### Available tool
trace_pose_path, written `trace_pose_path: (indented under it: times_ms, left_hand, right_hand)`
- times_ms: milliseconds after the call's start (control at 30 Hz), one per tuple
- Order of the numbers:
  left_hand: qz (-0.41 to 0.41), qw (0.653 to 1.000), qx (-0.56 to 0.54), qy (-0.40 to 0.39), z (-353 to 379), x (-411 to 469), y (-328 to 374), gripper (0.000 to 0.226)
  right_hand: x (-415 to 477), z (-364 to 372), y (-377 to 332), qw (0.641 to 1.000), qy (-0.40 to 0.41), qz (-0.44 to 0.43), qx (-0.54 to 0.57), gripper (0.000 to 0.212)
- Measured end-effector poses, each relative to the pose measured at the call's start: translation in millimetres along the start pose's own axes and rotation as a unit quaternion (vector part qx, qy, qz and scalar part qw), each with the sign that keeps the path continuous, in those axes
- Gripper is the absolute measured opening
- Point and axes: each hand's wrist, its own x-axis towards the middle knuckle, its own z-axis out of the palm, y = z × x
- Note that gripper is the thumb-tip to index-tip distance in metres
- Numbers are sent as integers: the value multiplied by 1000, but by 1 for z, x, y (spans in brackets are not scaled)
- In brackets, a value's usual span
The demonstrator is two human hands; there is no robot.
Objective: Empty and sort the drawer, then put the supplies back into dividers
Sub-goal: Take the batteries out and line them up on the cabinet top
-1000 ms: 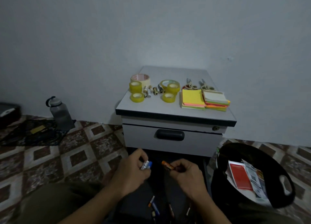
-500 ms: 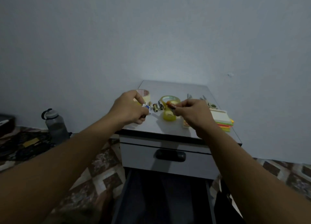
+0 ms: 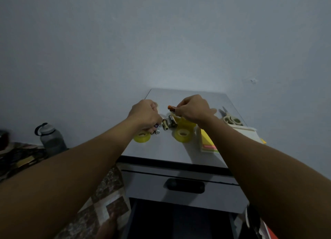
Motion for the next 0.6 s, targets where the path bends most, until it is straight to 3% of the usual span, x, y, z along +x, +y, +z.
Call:
trace_pose_path:
  times_ms: [300,600]
  left_hand:
    - [60,985,159,13,2,3,-2,29]
    - [65,981,183,25,1,1,2,33]
  right_hand:
    - [5,5,9,1000,11,-1,-20,21]
    - [1,4,10,999,22,5,36,17]
